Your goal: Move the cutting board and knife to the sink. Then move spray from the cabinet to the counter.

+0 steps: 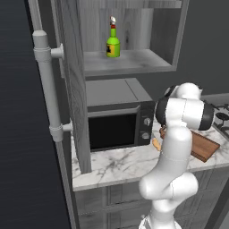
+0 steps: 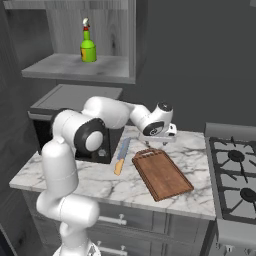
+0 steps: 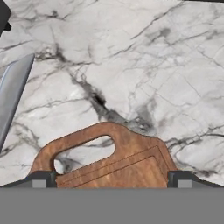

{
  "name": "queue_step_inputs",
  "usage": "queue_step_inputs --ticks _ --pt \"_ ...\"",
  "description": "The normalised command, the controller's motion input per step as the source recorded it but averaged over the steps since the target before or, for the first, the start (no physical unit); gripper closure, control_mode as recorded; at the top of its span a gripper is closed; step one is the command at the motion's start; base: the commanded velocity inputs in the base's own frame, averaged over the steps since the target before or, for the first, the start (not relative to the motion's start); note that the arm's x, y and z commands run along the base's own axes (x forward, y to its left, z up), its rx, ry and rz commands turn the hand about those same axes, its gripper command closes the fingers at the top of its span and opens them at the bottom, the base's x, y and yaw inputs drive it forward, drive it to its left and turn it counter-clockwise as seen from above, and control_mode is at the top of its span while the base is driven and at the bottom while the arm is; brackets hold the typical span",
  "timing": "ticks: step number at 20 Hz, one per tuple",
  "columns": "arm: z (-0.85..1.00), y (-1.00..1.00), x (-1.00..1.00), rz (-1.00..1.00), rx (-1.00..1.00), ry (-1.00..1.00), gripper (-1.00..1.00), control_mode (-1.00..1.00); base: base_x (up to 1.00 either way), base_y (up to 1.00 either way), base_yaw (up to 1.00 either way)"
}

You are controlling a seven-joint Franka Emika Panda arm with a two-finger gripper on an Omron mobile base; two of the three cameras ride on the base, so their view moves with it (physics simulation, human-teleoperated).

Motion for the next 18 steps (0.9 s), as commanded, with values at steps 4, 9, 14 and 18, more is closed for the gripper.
queue_step_inputs --ticks 4,9,14,18 --pt "-0.1 0.0 0.12 0.01 0.0 0.0 -1.0 -1.0 0.0 0.0 0.0" --pt "-0.09 0.01 0.11 0.02 0.0 0.0 -1.0 -1.0 0.0 0.0 0.0" --pt "-0.11 0.06 0.12 0.04 0.03 0.0 -1.0 -1.0 0.0 0.0 0.0" --pt "-0.1 0.02 0.18 0.07 0.05 0.0 -1.0 -1.0 0.0 0.0 0.0"
